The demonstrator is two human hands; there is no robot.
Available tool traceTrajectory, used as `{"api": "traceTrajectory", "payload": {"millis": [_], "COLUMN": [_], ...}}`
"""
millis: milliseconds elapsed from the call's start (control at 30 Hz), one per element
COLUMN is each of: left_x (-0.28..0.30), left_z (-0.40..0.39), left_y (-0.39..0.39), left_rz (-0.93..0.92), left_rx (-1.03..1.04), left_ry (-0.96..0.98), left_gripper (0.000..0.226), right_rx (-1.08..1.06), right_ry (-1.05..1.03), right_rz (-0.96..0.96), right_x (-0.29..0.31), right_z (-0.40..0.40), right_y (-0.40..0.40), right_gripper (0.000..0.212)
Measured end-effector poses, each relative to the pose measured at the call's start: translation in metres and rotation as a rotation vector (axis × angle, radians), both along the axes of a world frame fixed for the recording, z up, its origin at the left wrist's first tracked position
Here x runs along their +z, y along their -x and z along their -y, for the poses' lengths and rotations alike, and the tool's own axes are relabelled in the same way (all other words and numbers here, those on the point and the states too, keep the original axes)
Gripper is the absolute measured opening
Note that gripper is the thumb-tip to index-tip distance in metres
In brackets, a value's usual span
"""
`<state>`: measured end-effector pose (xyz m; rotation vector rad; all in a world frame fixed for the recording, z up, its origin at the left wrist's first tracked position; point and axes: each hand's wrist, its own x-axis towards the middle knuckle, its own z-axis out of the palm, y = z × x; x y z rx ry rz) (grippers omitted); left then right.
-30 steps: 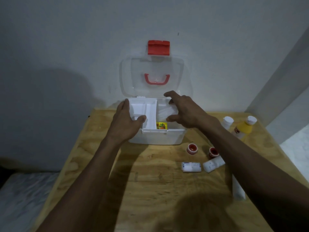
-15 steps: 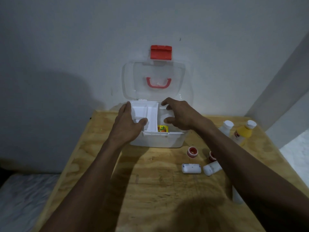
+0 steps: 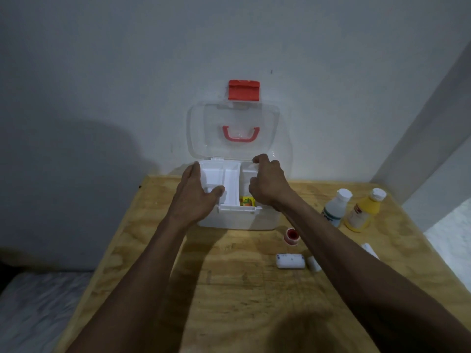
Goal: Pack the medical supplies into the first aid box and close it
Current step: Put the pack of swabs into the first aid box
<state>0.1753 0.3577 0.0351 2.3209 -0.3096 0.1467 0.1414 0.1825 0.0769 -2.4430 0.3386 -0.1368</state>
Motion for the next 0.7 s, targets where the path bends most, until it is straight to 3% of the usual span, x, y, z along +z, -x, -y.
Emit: {"api": "traceTrajectory", "payload": {"millis": [433, 700], "left_x": [-0.0021, -0.0022], "left_z": [0.0011, 0.0010], "left_y": [-0.0024, -0.0025], "left_rz": [0.005, -0.006], "left_rx": [0.002, 0.015], "left_ry": [-0.011, -0.024], "left_gripper": [0.070, 0.075], "right_rx": [0.021, 0.051], "right_ry": [0.078, -0.032], "right_rz": [0.001, -0.082], "right_x": [-0.0079, -0.0072], "right_z": [-0.0049, -0.0009], "right_y": [-0.0034, -0.0074], "right_gripper": [0.062, 0.048]}}
